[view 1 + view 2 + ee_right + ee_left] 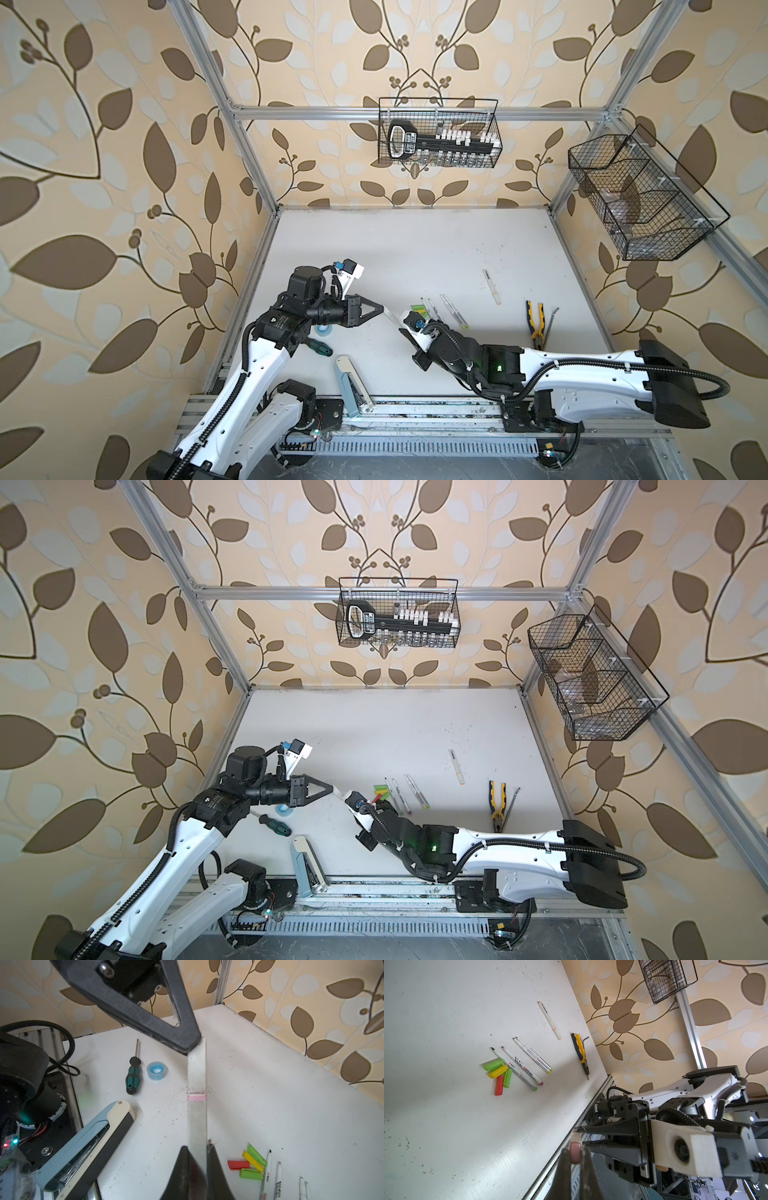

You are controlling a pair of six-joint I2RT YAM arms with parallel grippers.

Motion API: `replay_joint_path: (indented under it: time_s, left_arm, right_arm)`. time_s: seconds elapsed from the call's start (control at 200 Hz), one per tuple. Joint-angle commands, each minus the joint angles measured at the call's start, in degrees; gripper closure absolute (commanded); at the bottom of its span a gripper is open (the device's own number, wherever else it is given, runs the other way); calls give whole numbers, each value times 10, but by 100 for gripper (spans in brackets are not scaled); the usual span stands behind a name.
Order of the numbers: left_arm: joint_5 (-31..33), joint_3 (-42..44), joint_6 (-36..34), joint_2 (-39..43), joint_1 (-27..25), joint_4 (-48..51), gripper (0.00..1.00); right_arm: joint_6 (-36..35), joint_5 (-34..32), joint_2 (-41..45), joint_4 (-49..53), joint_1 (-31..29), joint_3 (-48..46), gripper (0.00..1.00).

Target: Insert the pens into the pen caps

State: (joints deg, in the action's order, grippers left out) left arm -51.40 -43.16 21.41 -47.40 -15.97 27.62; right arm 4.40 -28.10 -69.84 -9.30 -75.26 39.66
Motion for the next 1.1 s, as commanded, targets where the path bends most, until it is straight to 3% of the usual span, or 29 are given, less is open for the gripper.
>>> replay_joint_path:
  time_s: [0.0, 0.59, 0.77, 1.1]
  left_arm:
    - [12, -5, -13, -2, -9, 18, 100]
    - [4, 2, -19, -1, -40, 9, 100]
    - [3, 2, -20, 0, -46, 10, 100]
    - [-57, 13, -2, 24, -63, -32, 100]
  right_arm:
    - [-17, -3, -3, -25, -3, 34, 89]
    - [-83, 8, -18, -68, 9, 91, 93]
    - [-104, 55, -18, -79, 27, 124, 94]
    - [-52, 181, -3, -87, 63, 112, 94]
